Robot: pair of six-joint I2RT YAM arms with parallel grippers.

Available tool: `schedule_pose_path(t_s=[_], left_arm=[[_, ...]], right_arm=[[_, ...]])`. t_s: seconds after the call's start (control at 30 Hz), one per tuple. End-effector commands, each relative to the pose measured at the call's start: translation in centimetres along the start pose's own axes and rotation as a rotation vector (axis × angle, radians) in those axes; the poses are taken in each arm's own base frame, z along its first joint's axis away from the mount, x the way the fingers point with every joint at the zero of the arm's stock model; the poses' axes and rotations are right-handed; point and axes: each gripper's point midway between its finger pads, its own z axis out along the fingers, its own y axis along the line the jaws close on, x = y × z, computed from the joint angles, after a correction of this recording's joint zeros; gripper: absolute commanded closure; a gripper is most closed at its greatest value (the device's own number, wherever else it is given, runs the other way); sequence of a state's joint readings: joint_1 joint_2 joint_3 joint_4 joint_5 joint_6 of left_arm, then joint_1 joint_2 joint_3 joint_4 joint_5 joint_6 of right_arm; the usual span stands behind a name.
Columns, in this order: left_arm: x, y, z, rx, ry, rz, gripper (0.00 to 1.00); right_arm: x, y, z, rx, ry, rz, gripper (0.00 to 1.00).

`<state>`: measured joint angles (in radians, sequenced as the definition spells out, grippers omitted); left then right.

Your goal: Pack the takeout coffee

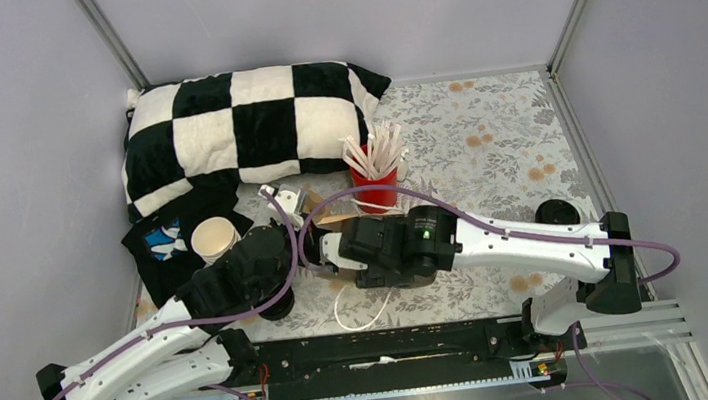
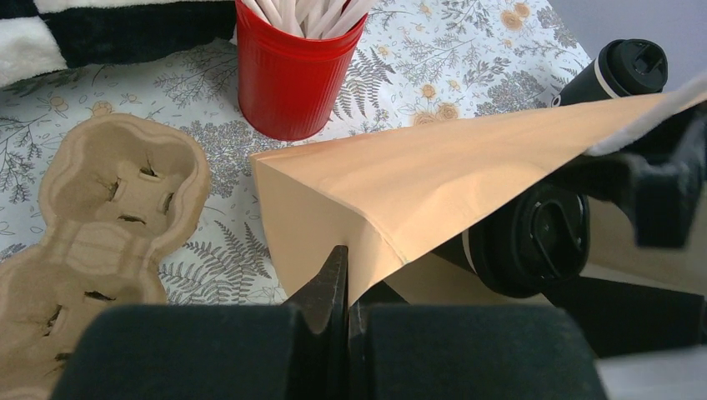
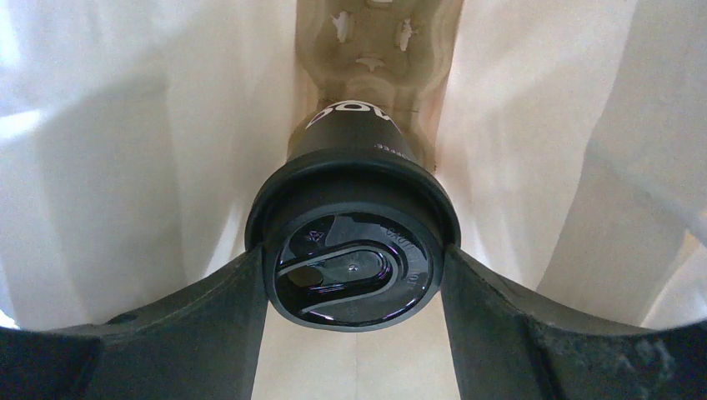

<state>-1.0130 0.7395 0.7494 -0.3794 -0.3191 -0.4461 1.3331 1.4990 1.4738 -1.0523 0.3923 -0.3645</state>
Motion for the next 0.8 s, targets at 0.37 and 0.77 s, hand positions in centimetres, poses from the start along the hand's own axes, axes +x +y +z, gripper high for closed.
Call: schedule_pose_path(t_s=[0.37, 0.77], left_arm=[[-0.9, 1.1, 0.4, -0.048, -0.069, 0.039, 1.00], [-1.7, 1.3, 2.5, -0.091, -0.118, 0.096, 1.00]], right_arm=[[1.6, -0.9, 0.1, -0.013, -0.036, 0.060, 0.70], [-0.6, -1.1, 1.7, 0.014, -0.108, 0.104, 0.70]])
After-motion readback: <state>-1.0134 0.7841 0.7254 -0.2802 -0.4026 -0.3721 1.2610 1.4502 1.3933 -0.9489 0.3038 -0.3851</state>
